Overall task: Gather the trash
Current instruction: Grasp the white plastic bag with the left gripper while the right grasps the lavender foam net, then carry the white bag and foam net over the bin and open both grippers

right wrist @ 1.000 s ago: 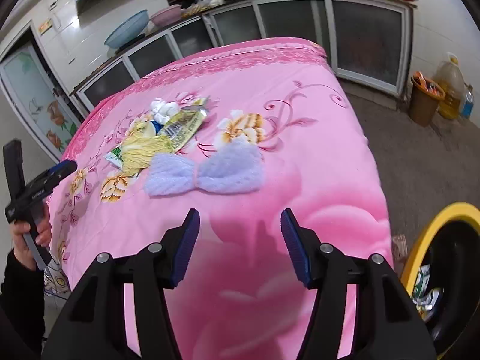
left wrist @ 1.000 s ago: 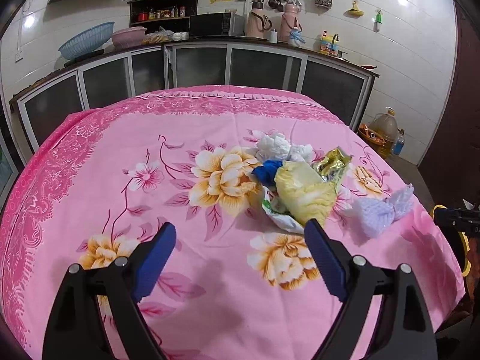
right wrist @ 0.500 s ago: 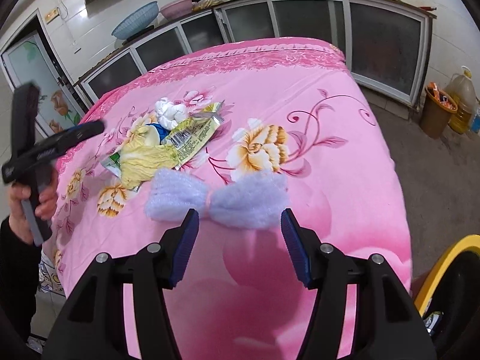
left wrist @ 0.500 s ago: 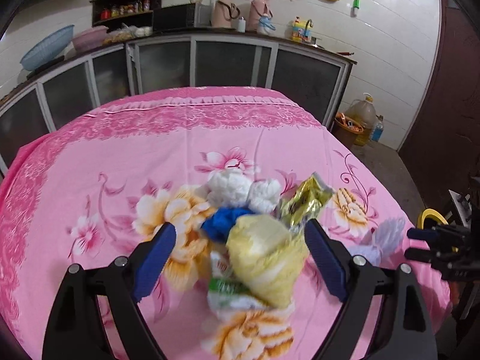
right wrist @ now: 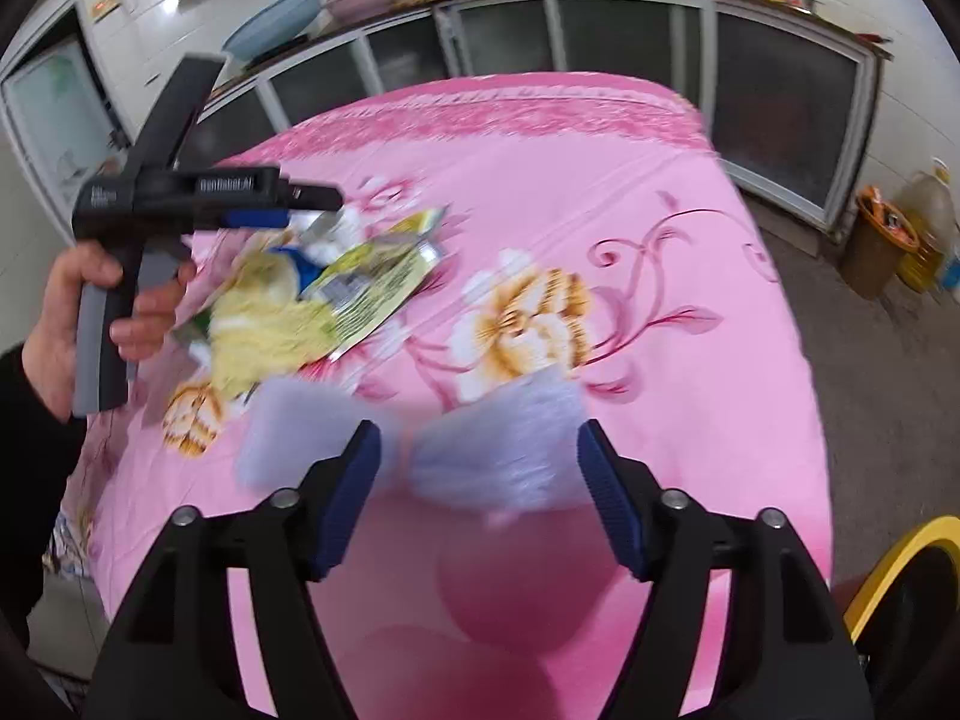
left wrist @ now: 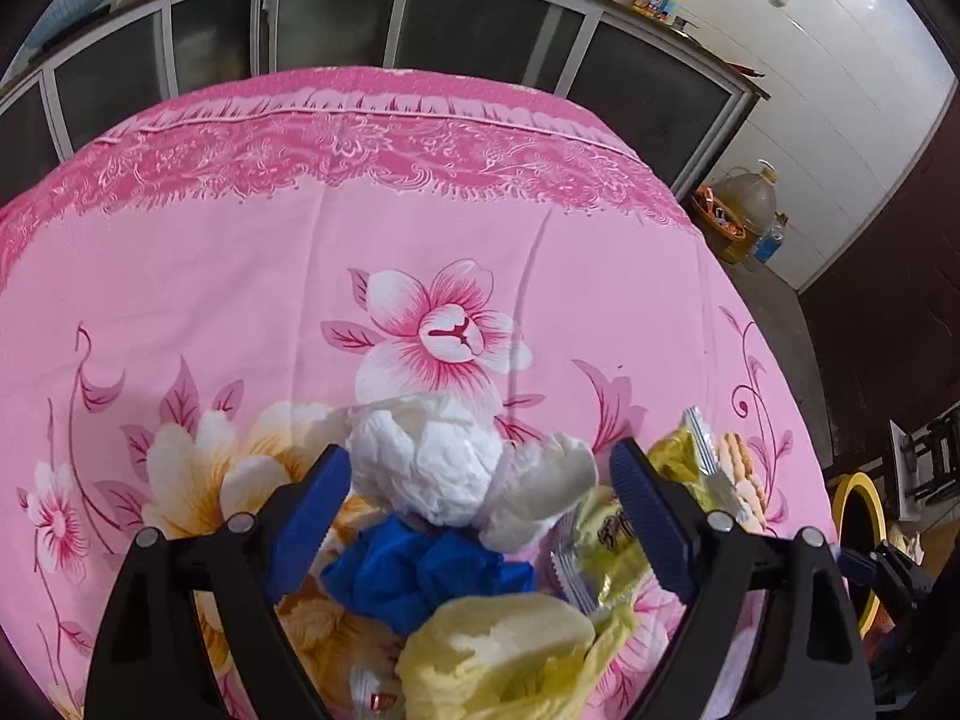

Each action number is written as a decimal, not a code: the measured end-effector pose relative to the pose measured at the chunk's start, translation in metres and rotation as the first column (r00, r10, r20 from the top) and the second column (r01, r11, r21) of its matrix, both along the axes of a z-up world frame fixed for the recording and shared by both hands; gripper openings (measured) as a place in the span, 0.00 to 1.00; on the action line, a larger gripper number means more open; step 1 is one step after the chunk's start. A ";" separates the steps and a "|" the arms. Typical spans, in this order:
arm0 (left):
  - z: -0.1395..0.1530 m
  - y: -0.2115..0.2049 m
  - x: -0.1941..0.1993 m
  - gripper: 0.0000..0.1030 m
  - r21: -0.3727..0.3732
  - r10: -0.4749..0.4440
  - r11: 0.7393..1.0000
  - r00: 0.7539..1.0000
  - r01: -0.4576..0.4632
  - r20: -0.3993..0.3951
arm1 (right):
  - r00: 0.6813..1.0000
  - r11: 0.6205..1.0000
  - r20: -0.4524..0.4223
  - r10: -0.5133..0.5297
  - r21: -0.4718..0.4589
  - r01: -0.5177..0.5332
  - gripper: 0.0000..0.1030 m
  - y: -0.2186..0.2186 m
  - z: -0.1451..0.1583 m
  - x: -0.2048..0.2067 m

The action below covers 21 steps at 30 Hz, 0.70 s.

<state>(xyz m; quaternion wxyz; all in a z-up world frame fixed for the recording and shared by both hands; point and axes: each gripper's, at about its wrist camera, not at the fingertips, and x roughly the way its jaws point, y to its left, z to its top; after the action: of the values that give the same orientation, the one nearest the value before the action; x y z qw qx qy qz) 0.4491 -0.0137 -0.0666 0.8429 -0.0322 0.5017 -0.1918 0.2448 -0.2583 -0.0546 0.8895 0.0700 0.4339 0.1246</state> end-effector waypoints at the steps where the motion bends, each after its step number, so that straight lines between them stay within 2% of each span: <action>1: -0.002 0.000 0.001 0.82 -0.004 -0.002 1.000 1.000 0.002 -0.008 | 1.000 1.000 -0.006 -0.016 0.020 0.016 0.77 -0.006 0.000 0.001; 5: -0.010 -0.006 0.005 0.82 0.017 -0.011 1.000 1.000 0.011 -0.014 | 0.996 0.997 -0.040 -0.077 0.013 0.078 0.76 -0.018 -0.007 0.010; 9: -0.014 -0.009 0.008 0.82 0.029 -0.020 0.999 1.000 0.020 -0.015 | 0.994 0.997 -0.096 -0.047 0.063 0.053 0.76 -0.021 -0.016 0.011; 10: -0.016 -0.009 0.010 0.80 0.032 -0.018 0.999 1.000 0.018 -0.017 | 0.993 0.996 -0.105 -0.046 0.069 0.054 0.73 -0.020 -0.019 0.011; 15: -0.016 -0.008 0.013 0.64 0.032 0.003 0.999 1.000 -0.002 -0.026 | 0.992 0.998 -0.122 -0.015 0.056 0.022 0.52 -0.008 -0.023 0.016; 17: -0.014 -0.009 0.011 0.56 0.040 0.000 0.999 1.000 0.001 -0.012 | 0.994 0.999 -0.111 -0.015 0.030 0.019 0.40 -0.004 -0.019 0.015; 19: -0.010 -0.009 0.007 0.52 0.047 -0.007 0.999 1.000 0.006 0.006 | 0.996 1.000 -0.089 -0.012 0.004 0.012 0.14 0.001 -0.013 0.011; 21: -0.005 -0.006 0.003 0.51 0.027 0.000 1.000 1.000 0.000 0.019 | 0.997 1.000 -0.073 -0.004 0.003 0.005 0.11 0.002 -0.006 0.006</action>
<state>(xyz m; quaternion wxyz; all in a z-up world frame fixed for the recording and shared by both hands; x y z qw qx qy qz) 0.4525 -0.0195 -0.0716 0.8479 -0.0190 0.4964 -0.1852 0.2507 -0.2558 -0.0609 0.8733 0.0771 0.4657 0.1207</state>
